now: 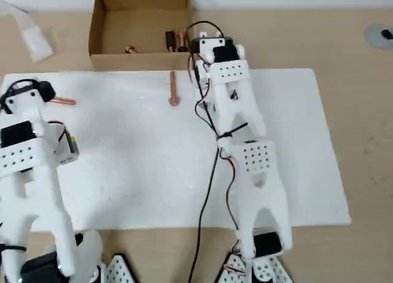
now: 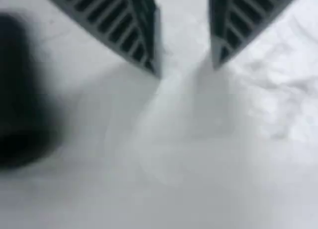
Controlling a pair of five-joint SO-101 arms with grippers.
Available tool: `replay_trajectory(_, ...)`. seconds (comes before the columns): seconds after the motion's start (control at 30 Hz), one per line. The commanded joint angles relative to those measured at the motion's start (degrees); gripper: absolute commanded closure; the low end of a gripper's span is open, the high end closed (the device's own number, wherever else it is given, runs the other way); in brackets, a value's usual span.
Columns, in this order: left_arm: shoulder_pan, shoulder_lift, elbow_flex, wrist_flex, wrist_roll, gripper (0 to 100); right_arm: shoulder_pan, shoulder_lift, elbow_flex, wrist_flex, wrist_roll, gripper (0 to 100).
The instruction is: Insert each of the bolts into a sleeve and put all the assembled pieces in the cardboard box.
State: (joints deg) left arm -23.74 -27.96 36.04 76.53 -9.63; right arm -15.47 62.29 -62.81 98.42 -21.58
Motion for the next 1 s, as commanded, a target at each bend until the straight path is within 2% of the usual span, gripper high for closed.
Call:
replay_trajectory(0.0, -0.62, -0.48, -0.62, -0.62, -0.44, 89, 1.45, 1.71, 0.04, -0.53, 1.49, 91.0)
replay_trajectory(0.4, -0.62, -0.4, -0.26, -0.62, -0.44, 89, 2.15, -11.56, -2.33, 2.9, 8.35, 91.0)
replay_trajectory(0.53, -0.62, -0.4, -0.26, -0.62, -0.44, 89, 5.49, -13.76, -3.38, 3.25, 12.22, 90.7)
replay_trajectory(0.67, -0.62, -0.48, -0.26, -0.62, -0.44, 89, 10.42, -14.02, -3.21, 3.78, 17.93, 84.0)
replay_trajectory(0.8, -0.62, -0.48, -0.26, -0.62, -0.44, 89, 14.9, -13.85, -2.95, 3.25, 23.03, 83.4)
replay_trajectory(0.97, -0.53, -0.48, -0.26, -0.62, -0.26, 89, 15.25, -11.47, -3.3, 2.02, 28.92, 83.2)
